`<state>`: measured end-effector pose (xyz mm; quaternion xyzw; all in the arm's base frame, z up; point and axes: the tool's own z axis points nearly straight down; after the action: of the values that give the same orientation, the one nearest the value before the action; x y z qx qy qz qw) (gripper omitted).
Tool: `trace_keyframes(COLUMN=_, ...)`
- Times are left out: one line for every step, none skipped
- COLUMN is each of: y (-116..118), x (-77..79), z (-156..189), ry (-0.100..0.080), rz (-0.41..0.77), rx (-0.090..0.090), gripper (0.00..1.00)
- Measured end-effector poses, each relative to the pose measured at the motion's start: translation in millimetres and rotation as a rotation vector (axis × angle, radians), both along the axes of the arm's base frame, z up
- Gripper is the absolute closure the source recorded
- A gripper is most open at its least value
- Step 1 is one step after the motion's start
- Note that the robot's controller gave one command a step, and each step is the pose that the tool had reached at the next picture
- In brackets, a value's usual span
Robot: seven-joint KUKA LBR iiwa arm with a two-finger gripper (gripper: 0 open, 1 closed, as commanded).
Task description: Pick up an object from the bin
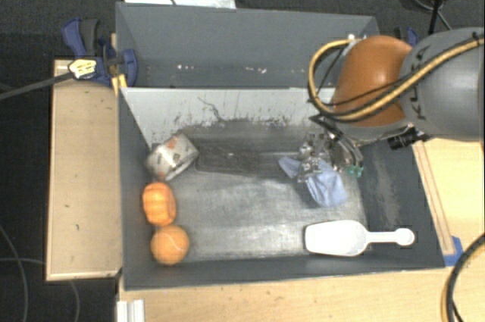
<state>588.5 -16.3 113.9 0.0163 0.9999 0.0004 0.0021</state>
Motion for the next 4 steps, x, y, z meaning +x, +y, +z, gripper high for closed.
trace_keyframes(y=0, x=0.3, z=8, ry=-0.001, rz=0.0, rx=0.0, gripper=1.0)
trace_keyframes(y=0, x=0.8, z=14, ry=-0.002, rz=-0.001, rx=0.0, gripper=1.0)
trace_keyframes(y=0, x=1.1, z=17, ry=-0.003, rz=-0.001, rx=0.0, gripper=1.0)
trace_keyframes(y=0, x=0.6, z=22, ry=0.0, rz=-0.002, rx=0.0, gripper=1.0)
